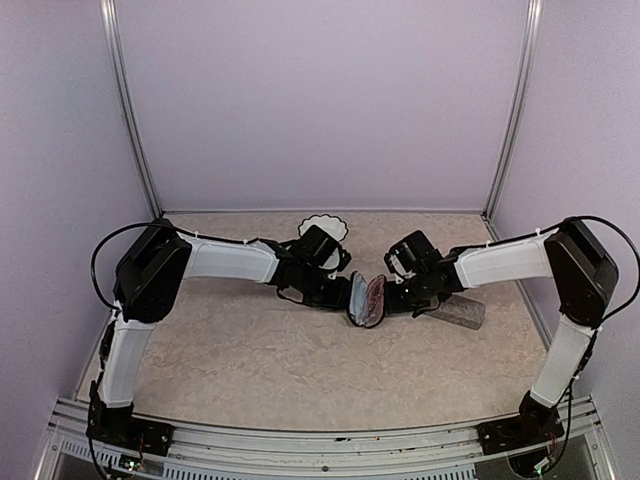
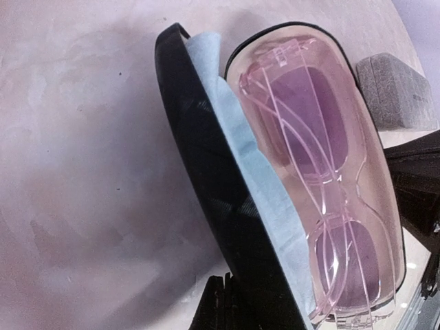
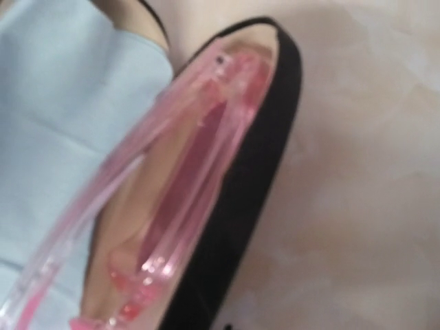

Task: Organize the sunglasses
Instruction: Close the case with sunglasses at the center of the board.

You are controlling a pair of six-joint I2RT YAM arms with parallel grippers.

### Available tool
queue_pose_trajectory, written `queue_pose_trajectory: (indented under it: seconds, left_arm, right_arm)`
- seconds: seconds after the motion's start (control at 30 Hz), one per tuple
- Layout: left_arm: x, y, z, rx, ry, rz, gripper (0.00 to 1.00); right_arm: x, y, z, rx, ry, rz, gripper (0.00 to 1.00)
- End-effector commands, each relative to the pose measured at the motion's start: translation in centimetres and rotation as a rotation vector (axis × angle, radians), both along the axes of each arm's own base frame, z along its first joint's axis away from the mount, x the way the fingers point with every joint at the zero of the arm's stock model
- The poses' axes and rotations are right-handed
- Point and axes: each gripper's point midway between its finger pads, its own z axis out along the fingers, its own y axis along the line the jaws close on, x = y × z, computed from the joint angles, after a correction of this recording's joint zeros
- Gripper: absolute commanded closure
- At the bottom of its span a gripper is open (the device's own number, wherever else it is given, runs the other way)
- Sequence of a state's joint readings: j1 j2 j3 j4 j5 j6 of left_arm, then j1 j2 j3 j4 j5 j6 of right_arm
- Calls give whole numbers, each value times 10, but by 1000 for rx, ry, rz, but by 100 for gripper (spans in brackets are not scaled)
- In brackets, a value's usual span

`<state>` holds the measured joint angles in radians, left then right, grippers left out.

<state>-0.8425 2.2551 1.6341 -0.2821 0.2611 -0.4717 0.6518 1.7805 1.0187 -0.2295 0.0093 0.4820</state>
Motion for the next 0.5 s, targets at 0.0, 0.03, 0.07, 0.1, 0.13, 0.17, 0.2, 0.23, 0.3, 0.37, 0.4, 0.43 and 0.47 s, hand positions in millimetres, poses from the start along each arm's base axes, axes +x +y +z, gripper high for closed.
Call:
queue_pose_trajectory:
  seconds: [0.0,0.03,0.07,0.1,0.13,0.17,0.2,0.23,0.3,0.37,0.4,0.43,0.47]
  left_arm:
    - [3,-11,8,-18,-10,-9,100]
    - [3,-12,10,-19,-14,-12,100]
    - [3,-13,11,-18,-16,-14,100]
    - [3,-14,12,-16,-21,-16,100]
    - [2,-14,12,-13,-22,-18,100]
    - [3,-16,14,-14,-26,-20,100]
    - [3,-17,14,-13,-27,-22,100]
    - [2,-18,15,-14,-28,-25,100]
    - [2,-21,18,-19,-33,-31,100]
    - [1,-23,20,-25,-37,-37,100]
    - [0,-25,22,-28,-39,-41,100]
    - [-1,-27,24,-33,-42,-46,100]
    - [-1,-28,26,-36,-47,-51,100]
  right_arm:
    - [10,20,20,78,-33,49,100]
    - [10,22,21,86,-33,54,100]
    - [11,25,22,96,-34,59,100]
    - [11,28,23,106,-32,65,100]
    - [11,30,24,112,-31,72,100]
    - [10,33,24,117,-29,79,100]
    - [10,36,24,122,-28,85,100]
    - [10,40,25,127,-28,93,100]
    - [9,46,24,132,-26,105,100]
    - [9,52,25,137,-26,118,100]
    - [9,56,26,140,-27,123,100]
    - [9,58,25,140,-25,127,100]
    - [10,60,26,141,-26,131,100]
